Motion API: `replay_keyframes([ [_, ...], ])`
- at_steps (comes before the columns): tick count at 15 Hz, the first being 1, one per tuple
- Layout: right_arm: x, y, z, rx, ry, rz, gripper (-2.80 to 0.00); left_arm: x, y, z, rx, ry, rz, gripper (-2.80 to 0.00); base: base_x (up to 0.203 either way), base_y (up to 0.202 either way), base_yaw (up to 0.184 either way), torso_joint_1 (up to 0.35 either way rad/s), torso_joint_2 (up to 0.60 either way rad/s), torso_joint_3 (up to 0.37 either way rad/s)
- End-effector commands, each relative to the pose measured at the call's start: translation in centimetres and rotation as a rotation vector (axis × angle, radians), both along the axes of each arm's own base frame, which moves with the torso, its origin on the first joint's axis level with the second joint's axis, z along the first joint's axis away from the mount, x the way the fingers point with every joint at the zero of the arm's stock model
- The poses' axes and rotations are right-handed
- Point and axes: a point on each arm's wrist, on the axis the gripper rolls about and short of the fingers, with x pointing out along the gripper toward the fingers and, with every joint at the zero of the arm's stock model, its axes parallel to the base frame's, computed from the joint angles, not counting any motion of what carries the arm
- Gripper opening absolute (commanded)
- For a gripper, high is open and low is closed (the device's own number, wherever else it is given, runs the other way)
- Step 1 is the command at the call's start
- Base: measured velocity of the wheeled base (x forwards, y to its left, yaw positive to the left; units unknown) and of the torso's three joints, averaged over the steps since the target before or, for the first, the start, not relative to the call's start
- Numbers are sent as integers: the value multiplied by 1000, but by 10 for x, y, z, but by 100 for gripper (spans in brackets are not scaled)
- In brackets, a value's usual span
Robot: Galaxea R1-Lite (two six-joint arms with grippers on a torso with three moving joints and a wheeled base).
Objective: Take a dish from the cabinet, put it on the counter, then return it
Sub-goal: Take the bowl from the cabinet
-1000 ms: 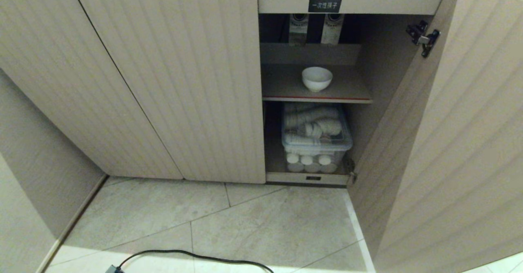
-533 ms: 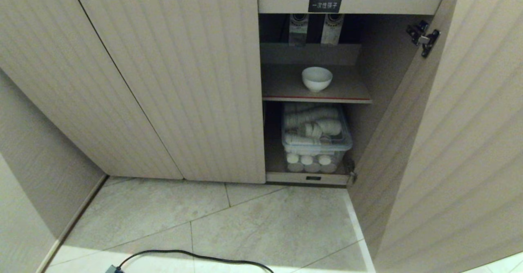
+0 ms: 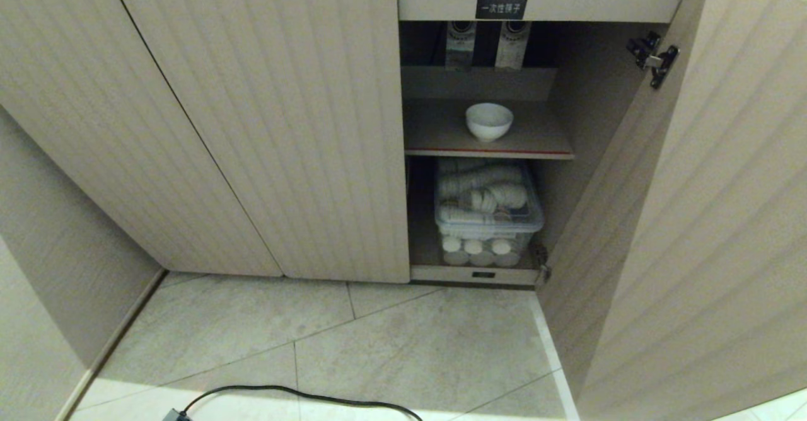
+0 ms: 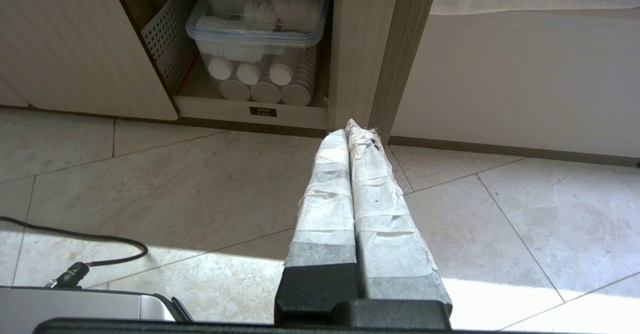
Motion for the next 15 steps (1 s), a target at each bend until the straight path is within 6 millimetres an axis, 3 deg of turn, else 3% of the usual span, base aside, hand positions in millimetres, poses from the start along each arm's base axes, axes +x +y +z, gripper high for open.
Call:
replay_keyframes([
  [1, 0, 0, 0, -1, 1, 1, -280, 0, 0, 0, -1, -2, 0, -280, 0, 0, 0, 0, 0, 0],
  [6, 0, 0, 0, -1, 1, 1, -280, 0, 0, 0, -1, 0, 0, -280, 1, 17, -1, 0, 0, 1],
  [15, 0, 0, 0, -1, 1, 1, -280, 0, 0, 0, -1, 0, 0, -280, 0, 186, 0, 5, 4, 4],
])
